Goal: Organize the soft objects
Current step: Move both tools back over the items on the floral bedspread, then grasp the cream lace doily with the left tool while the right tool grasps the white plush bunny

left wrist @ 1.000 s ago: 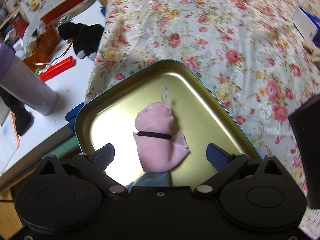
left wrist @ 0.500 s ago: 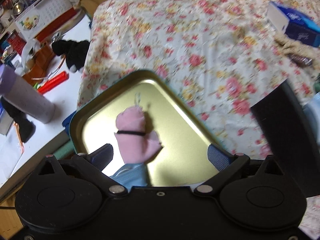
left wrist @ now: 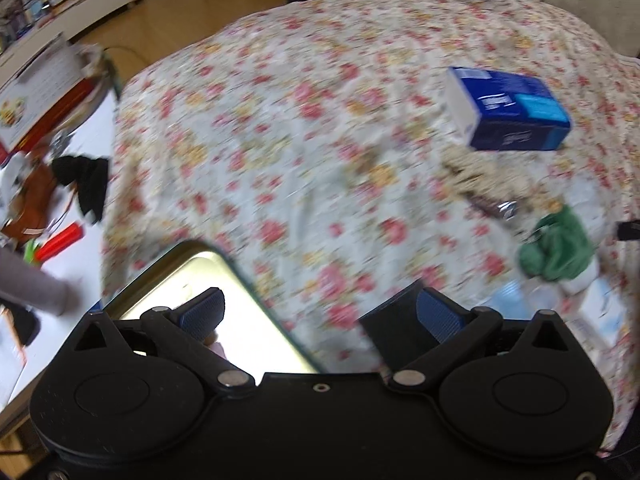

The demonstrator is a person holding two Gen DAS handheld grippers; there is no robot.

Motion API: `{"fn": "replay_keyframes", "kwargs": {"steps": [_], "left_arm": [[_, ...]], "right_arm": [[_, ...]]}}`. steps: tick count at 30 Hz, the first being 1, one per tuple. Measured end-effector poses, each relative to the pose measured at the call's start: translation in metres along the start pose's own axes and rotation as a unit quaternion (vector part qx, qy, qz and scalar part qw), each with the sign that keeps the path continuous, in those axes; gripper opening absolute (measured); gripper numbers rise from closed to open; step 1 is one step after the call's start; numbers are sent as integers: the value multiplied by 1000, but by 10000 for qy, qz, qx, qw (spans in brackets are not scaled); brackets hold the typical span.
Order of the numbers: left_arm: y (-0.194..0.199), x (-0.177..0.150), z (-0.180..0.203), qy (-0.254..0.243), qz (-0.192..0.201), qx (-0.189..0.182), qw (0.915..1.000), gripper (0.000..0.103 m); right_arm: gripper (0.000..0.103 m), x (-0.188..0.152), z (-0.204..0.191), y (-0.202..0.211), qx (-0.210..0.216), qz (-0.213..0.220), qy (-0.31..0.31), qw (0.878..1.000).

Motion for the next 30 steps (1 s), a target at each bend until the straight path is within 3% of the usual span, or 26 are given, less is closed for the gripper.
{"fn": "replay_keyframes", "kwargs": {"steps": [4,9,11,12,17,18,24,30], "left_arm": [[-2,20,27,-249,-58,-47,9997,99],[-9,39,49,-394,-172,-34,9991,97],[-12,46,56,-410,-248,-61,9988,94],[-14,50,60,-415,-307,-86,9986,94],[-22,63,80,-508,-428,-124,9977,94],[-24,66,85,-513,-465,-158,9975,94],[-44,81,116,-580,-679,-303,9955,94],[-75,100,133,-394,-998,-374,9935,94]], "right_arm": [[102,22,-19,-16,135,-82,36,9999],[99,31,-40,-38,-212,-160,275,9993],[85,32,-41,-45,-146,-281,413,9986],[73,33,-39,-49,-59,-368,429,9984],[60,28,-19,-42,99,-246,411,9988],[47,26,-13,-39,117,-245,351,9990],[49,14,28,-35,32,-98,-19,9999],[53,12,43,-42,316,-136,-89,9994]]}}
Point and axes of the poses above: each gripper's, at about its wrist camera, not at the fingertips, and y roughly against the way its jaws point, z to its right, x to its top, the point moved 1 cm from there along -y, roughly the way its jaws point, and after that the axes turned 14 degrees about -z, right-handed, at the moved point
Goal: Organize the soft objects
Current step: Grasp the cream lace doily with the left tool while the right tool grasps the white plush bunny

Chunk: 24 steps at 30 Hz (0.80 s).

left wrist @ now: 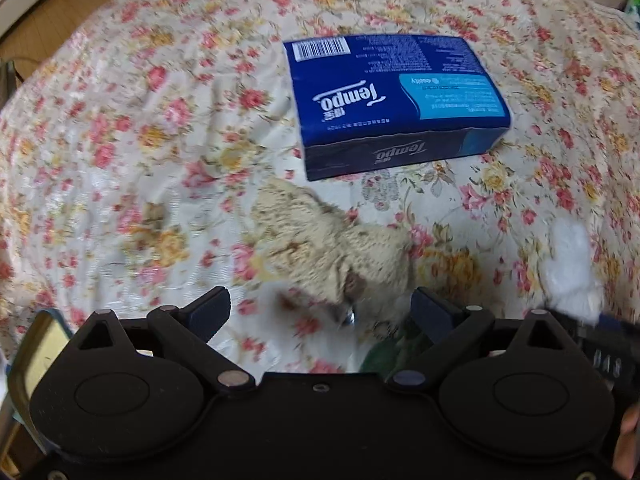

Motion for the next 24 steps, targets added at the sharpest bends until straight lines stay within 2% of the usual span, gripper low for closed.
{"fn": "replay_keyframes", "kwargs": {"steps": [5,9,12,14,16,17,20,24], "left_arm": [[-21,18,5,189,-146,116,9996,94],[-36,26,10,239,-293,181,9991,94],[-42,26,12,214,-325,54,9992,88],[-40,25,12,221,-303,-38,9993,80],[-36,24,12,186,-296,-92,9993,59],[-34,23,11,169,-287,-121,9994,55],[-27,20,9,179,-286,-66,9994,51],[-15,14,-2,268,-266,-49,9993,50]], "right_arm": [[71,4,0,-8,-105,35,25,9999],[76,5,-1,-9,-155,38,34,9999],[79,4,-3,-11,-172,38,71,9998],[75,4,-4,-11,-209,44,117,9997],[52,2,-6,-8,-269,76,213,9994],[52,1,-5,-6,-249,106,233,9994],[50,0,1,-4,23,91,187,9998],[50,-3,9,1,71,160,64,9998]]}}
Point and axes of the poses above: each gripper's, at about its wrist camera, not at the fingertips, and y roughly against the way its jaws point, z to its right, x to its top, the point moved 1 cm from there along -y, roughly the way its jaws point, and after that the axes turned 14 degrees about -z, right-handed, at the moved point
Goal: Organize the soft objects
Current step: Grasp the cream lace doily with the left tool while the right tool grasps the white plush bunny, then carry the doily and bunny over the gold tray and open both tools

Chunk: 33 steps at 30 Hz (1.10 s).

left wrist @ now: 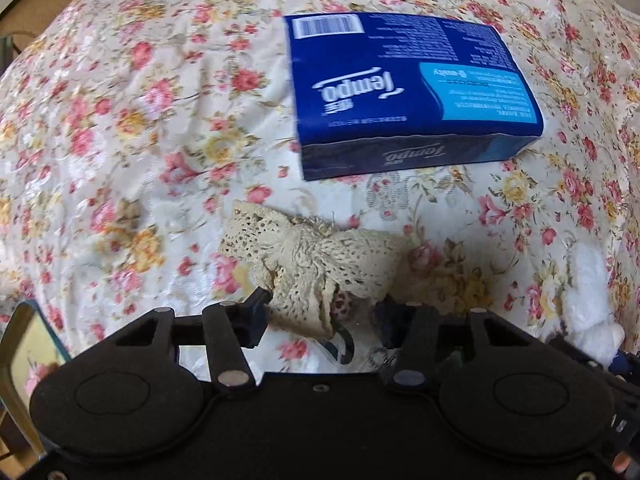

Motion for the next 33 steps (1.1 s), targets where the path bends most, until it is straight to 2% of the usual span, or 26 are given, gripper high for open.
{"fn": "replay_keyframes", "kwargs": {"steps": [10,16,26,33], "left_arm": [[55,-37,-28,-17,317,-26,9995,50],[83,-69,-58,76,472,-50,9988,50],[85,-136,-144,539,347,-102,9979,50],[70,-180,-210,1121,310,-18,9932,50]], "right_arm": [[50,-17,8,14,-149,161,-189,9996],[50,-43,-8,28,-207,163,-42,9996],[50,-101,-77,75,-76,370,697,9969],[50,-157,-148,101,209,409,1596,9861]]}}
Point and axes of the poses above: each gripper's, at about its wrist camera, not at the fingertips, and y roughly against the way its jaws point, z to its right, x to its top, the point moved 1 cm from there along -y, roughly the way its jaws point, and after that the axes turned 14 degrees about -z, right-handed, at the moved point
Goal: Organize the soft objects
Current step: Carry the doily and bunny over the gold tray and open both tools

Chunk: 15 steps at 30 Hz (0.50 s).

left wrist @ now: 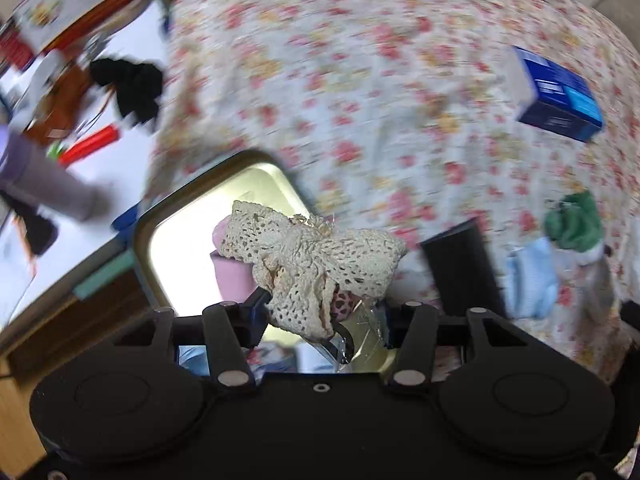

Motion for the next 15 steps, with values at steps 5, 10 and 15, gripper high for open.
{"fn": "replay_keyframes", "kwargs": {"steps": [5,10,15], "left_arm": [[-10,-7,-41,372,59,-80,9993,50],[-20,-6,-70,737,232,-22,9970,50],[-40,0,-84,964,313,113,9948,50]], "right_arm": [[50,-13,-56,5,307,-99,593,9977],[50,-27,-106,-1,498,-283,1023,9931],[50,-29,-135,-19,497,-503,1236,9898]]}}
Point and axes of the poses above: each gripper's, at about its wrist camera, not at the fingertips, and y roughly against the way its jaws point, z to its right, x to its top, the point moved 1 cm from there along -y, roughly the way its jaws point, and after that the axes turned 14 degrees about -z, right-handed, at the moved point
